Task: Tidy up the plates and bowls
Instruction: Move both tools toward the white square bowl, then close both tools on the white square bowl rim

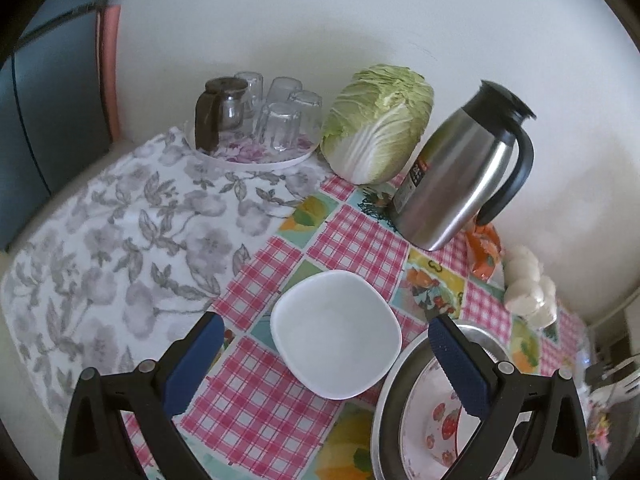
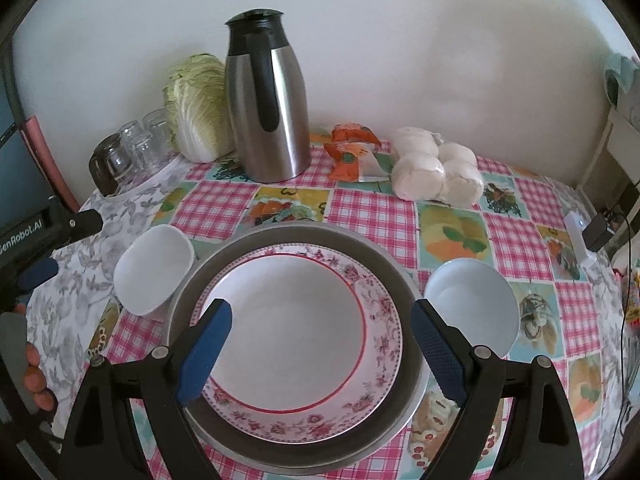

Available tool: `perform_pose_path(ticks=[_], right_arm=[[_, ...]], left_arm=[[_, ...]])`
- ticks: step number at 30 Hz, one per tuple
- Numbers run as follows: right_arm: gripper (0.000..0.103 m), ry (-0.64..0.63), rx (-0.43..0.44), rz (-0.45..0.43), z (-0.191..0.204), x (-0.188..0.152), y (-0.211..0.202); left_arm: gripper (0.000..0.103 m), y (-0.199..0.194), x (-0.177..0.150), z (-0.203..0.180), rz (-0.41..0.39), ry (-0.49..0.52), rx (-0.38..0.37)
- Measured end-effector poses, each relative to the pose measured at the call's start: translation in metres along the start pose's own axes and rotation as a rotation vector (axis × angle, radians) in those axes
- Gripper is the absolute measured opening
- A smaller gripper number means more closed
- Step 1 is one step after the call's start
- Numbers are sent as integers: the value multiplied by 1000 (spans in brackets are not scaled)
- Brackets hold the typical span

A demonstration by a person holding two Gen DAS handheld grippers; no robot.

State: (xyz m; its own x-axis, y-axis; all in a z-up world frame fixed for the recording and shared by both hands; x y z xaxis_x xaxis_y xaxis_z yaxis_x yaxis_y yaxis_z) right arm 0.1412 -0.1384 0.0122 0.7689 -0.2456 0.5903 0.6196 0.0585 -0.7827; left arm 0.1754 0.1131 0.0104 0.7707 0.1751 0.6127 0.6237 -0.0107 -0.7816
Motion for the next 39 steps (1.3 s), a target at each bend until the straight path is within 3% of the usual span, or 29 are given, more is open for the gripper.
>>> perform_pose_path(ticks=[3,7,16,20,23,26,32,36,39], right_arm=[[91,-5,9,1,6,0,-1],[91,-16,25,22,16,3,0],[91,-115,51,84,68,20,10],[91,-163,58,136,95,25,23],[89,-185,53,174,111,26,35],[80,-199,40,217,122,26,51],[49,-212,25,321,135,17,84],[44,-237,11,330,142,13,97],[35,-253,-6,348,145,11,107]], left_arm=[[103,2,1,11,-8,-15,20],[103,8,1,28,-20,-83,-20],[102,22,-5,52,50,-113,9],[102,34,-12,67,93,-174,-17],[95,43,-18,73,126,-204,-44],[92,52,-22,76,155,-234,-80],[83,68,-28,78,196,-284,-154],[71,78,-32,75,227,-285,-187],[61,85,-35,71,248,-288,-214]])
Point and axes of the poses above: each gripper's, at about its wrist camera, not at the fingertips, and y roughly the way its jaws point, z to its left, x to its top, the point moved 4 cm from there along y, roughly the way its jaws point, and after that the axes turned 15 degrees about y, right-handed, at the moved point
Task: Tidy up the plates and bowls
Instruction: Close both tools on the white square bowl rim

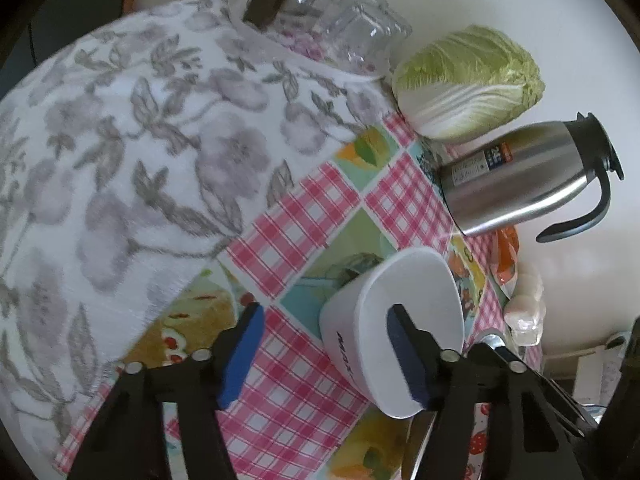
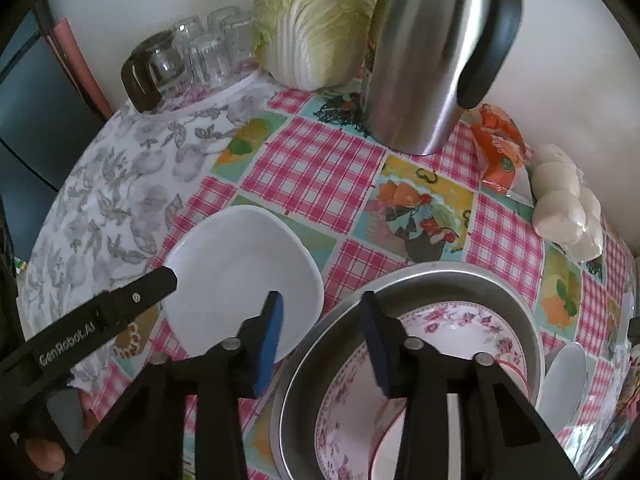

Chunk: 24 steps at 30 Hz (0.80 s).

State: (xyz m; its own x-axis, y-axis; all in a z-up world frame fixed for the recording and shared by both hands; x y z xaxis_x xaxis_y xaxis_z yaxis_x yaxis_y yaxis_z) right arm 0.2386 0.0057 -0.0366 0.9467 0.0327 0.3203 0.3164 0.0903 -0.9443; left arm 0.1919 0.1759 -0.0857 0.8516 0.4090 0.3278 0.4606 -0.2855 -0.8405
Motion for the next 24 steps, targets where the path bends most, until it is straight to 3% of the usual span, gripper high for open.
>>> perform_pose_path(ticks=[4,13,24], right_arm=[[27,-15,-17,10,4,2,10],[17,-27,-61,27,7,9,25],[15,-39,-76,42,18,9,44]], left_arm=[[49,7,-1,-4,24,9,-12],[32,19,-4,-9,56,24,-12],[31,37,-8,-12,89,13,-36]])
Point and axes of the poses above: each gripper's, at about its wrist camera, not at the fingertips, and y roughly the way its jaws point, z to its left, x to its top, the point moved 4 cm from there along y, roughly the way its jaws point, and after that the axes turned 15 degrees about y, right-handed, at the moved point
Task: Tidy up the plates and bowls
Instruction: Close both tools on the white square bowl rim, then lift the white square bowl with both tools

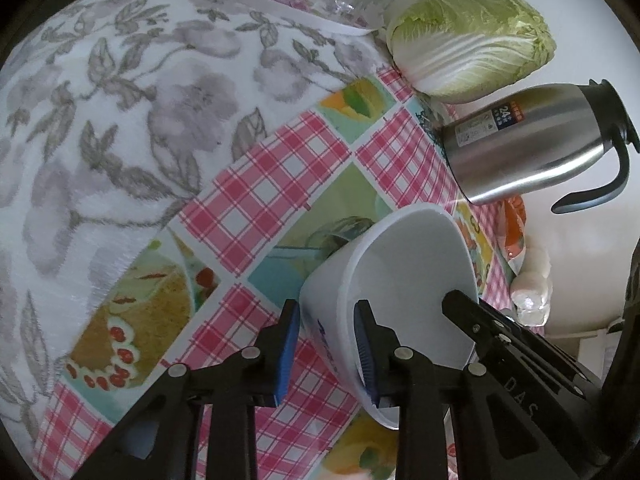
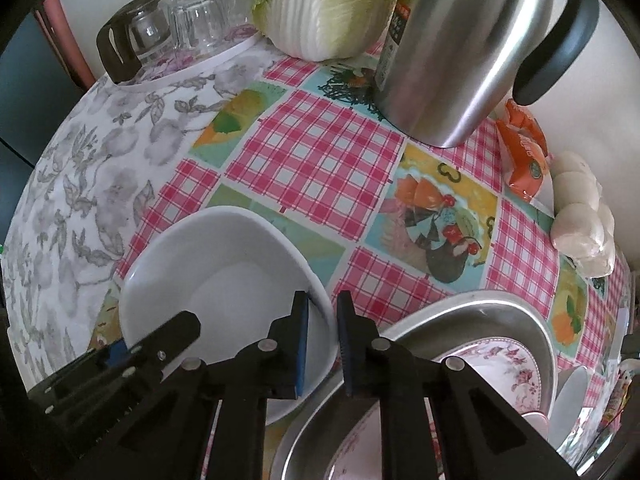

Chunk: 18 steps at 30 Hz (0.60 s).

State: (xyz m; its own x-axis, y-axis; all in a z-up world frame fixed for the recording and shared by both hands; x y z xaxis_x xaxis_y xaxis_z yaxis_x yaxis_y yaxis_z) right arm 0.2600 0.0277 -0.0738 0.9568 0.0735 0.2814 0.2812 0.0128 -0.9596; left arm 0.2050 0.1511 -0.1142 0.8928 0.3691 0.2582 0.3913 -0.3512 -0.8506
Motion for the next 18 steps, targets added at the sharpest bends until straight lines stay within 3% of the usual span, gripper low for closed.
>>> perform_pose_path(ticks=[18], right_arm=[[14,3,34,-1,-2,-3,-6]], left_arm=[[30,-5,0,0,-6,18,9]])
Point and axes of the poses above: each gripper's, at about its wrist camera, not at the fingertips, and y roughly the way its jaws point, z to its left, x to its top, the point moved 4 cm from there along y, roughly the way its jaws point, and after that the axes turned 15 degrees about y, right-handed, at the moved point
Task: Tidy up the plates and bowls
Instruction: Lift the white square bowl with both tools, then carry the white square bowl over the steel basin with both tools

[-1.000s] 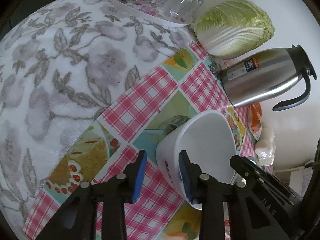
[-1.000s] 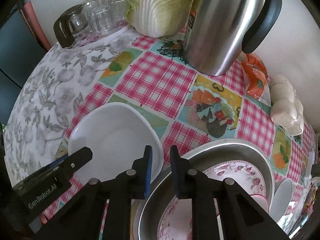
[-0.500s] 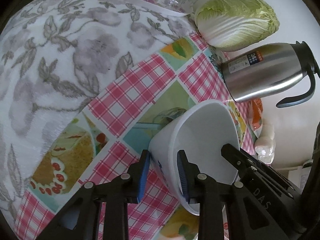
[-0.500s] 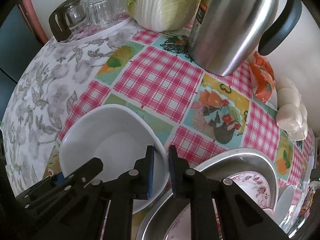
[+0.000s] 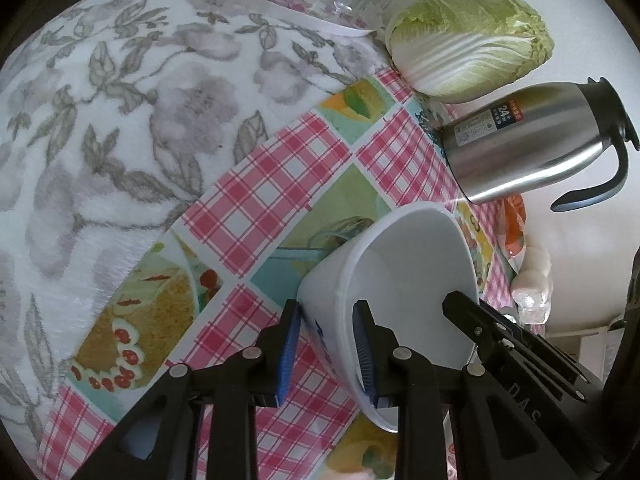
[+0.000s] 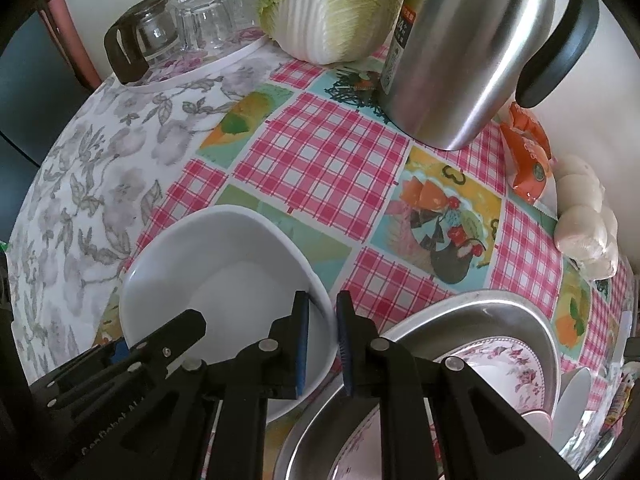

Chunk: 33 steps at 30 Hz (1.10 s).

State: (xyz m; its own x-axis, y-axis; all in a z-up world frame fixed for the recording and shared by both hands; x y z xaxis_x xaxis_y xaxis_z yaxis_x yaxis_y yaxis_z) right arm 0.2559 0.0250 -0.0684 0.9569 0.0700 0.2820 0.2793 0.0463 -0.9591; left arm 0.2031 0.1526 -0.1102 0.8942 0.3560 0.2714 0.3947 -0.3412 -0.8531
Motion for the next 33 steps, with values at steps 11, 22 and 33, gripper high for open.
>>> perform_pose_path(ticks=[11,22,33], right_arm=[[14,36,81,-58,-12,-9,-46],[14,78,186,-151,-28,-30,-107],[14,137,289,-230,-47,-61,-147]], left_arm=[[28,-34,1,-20,-60,64,-3],[28,-76,-14,-49,-138,132,4],[28,-110,-37,-80,-197,229,67]])
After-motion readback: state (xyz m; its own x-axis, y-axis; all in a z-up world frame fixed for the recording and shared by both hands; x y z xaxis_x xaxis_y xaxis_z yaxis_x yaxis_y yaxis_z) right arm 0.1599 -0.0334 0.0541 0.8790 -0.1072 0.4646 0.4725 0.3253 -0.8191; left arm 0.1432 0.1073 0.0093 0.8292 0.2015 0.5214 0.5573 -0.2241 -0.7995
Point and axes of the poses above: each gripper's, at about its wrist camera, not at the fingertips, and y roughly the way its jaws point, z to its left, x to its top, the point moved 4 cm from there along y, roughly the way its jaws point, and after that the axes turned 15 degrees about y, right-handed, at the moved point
